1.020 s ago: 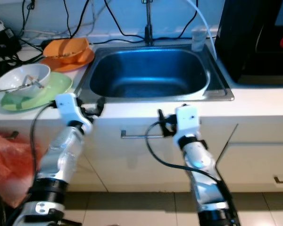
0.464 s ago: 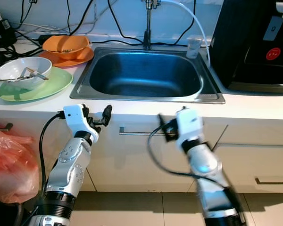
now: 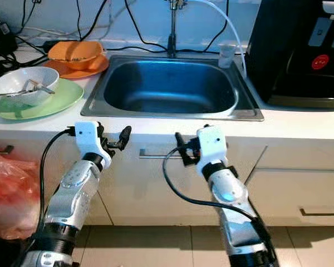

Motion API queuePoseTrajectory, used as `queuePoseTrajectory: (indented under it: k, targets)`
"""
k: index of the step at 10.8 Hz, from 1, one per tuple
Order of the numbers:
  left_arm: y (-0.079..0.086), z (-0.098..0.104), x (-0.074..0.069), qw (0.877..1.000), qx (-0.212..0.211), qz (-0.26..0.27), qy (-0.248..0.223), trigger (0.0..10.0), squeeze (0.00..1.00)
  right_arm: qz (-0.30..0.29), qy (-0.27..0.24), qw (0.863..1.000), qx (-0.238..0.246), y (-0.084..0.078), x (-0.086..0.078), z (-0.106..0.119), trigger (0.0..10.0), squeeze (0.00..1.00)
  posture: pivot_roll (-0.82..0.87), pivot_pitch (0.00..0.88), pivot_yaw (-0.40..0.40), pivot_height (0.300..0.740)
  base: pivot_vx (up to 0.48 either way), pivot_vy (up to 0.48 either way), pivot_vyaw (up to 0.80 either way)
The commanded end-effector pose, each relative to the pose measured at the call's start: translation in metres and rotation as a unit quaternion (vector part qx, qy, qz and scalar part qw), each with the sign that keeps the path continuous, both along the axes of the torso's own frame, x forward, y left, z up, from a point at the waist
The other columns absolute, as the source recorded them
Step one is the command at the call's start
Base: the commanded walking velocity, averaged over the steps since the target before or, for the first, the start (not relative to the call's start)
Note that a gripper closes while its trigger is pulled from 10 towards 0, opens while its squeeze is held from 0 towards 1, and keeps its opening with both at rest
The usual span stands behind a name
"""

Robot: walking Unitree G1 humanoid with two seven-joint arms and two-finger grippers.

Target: Kitchen organization

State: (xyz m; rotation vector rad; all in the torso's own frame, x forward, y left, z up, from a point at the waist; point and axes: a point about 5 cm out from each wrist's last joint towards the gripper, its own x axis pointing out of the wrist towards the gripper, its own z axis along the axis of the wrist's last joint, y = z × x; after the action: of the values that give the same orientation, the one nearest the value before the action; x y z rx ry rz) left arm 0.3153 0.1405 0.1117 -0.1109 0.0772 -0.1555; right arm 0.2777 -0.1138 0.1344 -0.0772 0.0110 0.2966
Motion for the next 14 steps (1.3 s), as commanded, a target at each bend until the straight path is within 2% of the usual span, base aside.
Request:
queuePoseTrajectory:
  k: [1, 2, 3, 4, 5, 7, 10, 14]
  targets:
    - [-0.009, -0.001, -0.004, 1.000, 0.010, -0.021, 0.005, 10.0, 0.00, 0.000, 0.003, 1.000, 0.005, 0.000, -0.003, 0.000, 10.0, 0.00, -0.02, 0.000, -0.009, 0.740, 0.000, 0.000, 0.00]
    - [-0.021, 0.000, -0.017, 0.998, 0.037, -0.056, -0.018, 10.0, 0.00, -0.017, 0.003, 1.000, 0.002, 0.001, -0.008, -0.005, 10.0, 0.00, -0.03, 0.000, 0.005, 0.740, 0.000, 0.000, 0.00]
    - [-0.022, 0.001, -0.020, 0.997, 0.043, -0.061, -0.026, 10.0, 0.00, -0.034, -0.005, 0.999, 0.002, -0.002, -0.006, -0.002, 10.0, 0.00, -0.04, 0.000, 0.022, 0.740, 0.000, 0.000, 0.00]
    - [-0.018, 0.007, -0.017, 0.997, 0.044, -0.050, -0.040, 10.0, 0.00, -0.049, -0.008, 0.999, 0.006, -0.007, -0.004, 0.000, 10.0, 0.00, -0.03, 0.000, 0.024, 0.740, 0.000, 0.000, 0.00]
    - [-0.011, 0.014, -0.011, 0.997, 0.047, -0.028, -0.051, 10.0, 0.00, -0.048, -0.009, 0.999, 0.005, -0.005, -0.003, 0.000, 10.0, 0.00, -0.03, 0.000, 0.028, 0.740, 0.000, 0.000, 0.00]
    - [-0.008, 0.018, -0.007, 0.998, 0.030, -0.010, -0.055, 10.0, 0.00, -0.046, -0.015, 0.999, 0.003, -0.002, -0.002, 0.002, 10.0, 0.00, -0.04, 0.000, 0.027, 0.740, 0.000, 0.000, 0.00]
    - [-0.020, 0.026, 0.001, 0.997, 0.025, -0.024, -0.071, 10.0, 0.00, -0.050, -0.026, 0.998, -0.003, -0.007, 0.001, 0.008, 10.0, 0.00, -0.07, 0.000, 0.028, 0.740, 0.000, 0.000, 0.00]
    - [-0.024, 0.026, 0.007, 0.997, 0.016, -0.023, -0.069, 10.0, 0.00, -0.050, -0.029, 0.998, -0.008, -0.006, 0.002, 0.010, 10.0, 0.00, -0.09, 0.000, 0.042, 0.740, 0.000, 0.000, 0.11]
